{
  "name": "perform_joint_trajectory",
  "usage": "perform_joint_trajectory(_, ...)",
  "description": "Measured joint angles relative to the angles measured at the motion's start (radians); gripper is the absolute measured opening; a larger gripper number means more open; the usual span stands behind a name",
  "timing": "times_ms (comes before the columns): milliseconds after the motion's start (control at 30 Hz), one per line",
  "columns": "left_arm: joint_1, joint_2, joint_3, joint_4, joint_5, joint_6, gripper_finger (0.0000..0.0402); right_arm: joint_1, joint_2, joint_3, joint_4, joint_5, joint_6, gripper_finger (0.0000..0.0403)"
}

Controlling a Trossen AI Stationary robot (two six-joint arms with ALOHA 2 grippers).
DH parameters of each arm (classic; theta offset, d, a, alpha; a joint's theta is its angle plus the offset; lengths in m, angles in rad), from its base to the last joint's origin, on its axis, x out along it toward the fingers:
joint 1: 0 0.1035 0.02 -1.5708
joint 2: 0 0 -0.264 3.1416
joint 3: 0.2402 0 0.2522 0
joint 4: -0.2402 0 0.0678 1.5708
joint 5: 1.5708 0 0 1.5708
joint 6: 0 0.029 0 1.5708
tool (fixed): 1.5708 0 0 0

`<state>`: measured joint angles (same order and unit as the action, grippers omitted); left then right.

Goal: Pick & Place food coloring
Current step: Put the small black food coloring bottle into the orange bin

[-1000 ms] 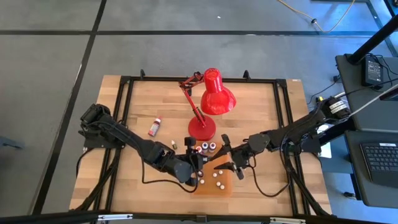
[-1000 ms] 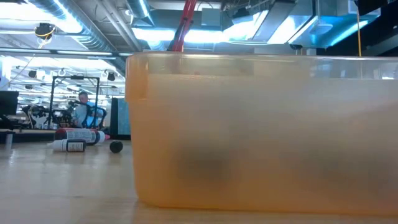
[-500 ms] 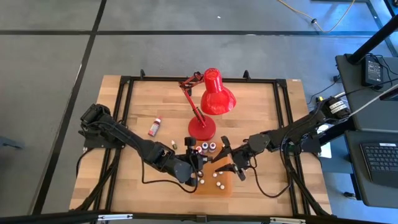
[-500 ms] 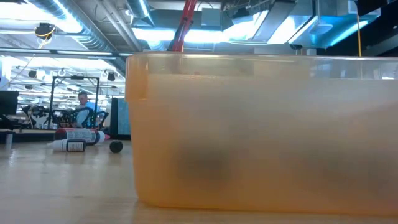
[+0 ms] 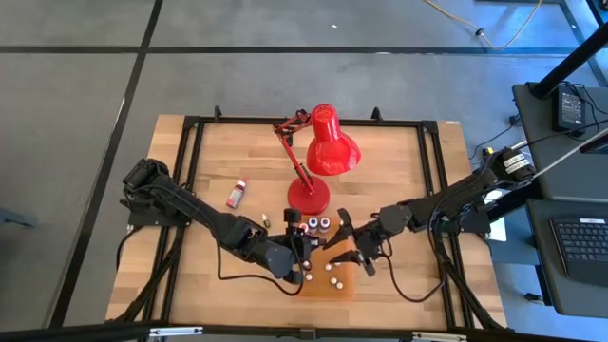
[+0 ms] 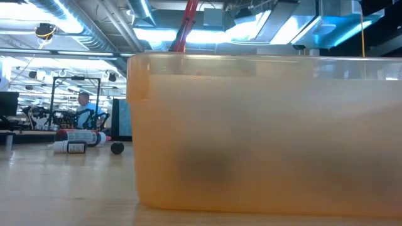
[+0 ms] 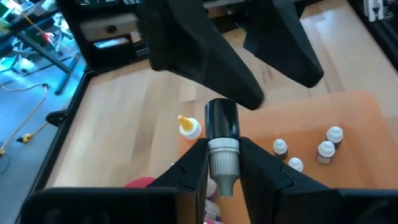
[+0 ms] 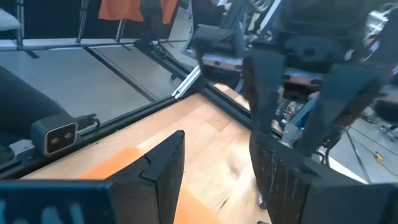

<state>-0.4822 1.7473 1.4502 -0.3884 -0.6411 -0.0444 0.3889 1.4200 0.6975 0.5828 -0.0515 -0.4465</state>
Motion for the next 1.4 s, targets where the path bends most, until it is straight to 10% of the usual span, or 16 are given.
perform_joint_trajectory(1400,-0.002,0.000,0.000,0.029,0.052,0.020,0.0074,0.000,0.000,0.001,-0.020,0.013,0.052,0.0184)
